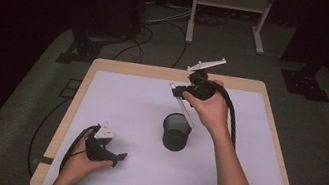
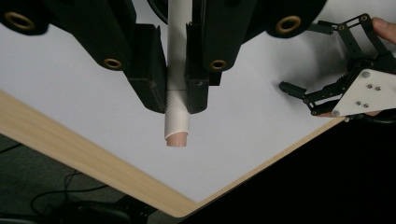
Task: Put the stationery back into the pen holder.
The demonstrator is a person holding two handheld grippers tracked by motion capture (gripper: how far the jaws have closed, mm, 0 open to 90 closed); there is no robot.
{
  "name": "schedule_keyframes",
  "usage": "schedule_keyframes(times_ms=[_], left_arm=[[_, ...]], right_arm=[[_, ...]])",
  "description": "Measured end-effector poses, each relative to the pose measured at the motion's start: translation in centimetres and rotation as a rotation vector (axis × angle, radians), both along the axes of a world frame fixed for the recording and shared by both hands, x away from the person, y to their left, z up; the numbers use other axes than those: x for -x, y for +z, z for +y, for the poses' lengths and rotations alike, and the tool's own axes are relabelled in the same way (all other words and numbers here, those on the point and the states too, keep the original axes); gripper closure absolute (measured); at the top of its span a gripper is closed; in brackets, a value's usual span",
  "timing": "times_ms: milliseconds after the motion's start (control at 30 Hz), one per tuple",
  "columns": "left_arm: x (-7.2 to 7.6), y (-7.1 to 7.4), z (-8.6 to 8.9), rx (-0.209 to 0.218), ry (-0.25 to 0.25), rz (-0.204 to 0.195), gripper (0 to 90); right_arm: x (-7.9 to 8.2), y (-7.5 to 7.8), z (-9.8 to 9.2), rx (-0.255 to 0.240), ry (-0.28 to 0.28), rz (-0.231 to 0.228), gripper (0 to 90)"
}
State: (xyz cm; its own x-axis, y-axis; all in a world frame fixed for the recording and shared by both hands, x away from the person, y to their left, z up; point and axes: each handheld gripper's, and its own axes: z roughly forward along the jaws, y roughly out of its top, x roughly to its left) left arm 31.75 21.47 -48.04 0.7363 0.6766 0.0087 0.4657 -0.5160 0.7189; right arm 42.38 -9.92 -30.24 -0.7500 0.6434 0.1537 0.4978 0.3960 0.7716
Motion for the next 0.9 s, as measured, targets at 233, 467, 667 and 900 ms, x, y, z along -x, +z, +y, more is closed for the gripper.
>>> schedule_keyframes(times_ms=[233,467,667,900], left_arm=[[0.0,0.0,0.0,0.006,0.003,0.0,3.7],[0.0,0.0,0.0,0.005,0.003,-0.001,3.6],[0.0,0.0,0.0,0.0,0.001,0.0,3.6],[0.0,0.0,0.0,0.0,0.001,-0.001,3.6]], right_arm=[[-0.5,-1.4,1.3,0.029,0.022,0.001,77.9],[-0.4,-2.9,1.4,0.041,0.033,0.018,77.8],[-0.1,-4.2,1.2,0.051,0.042,0.036,77.8],[0.5,-5.3,0.7,0.058,0.047,0.051,77.7]])
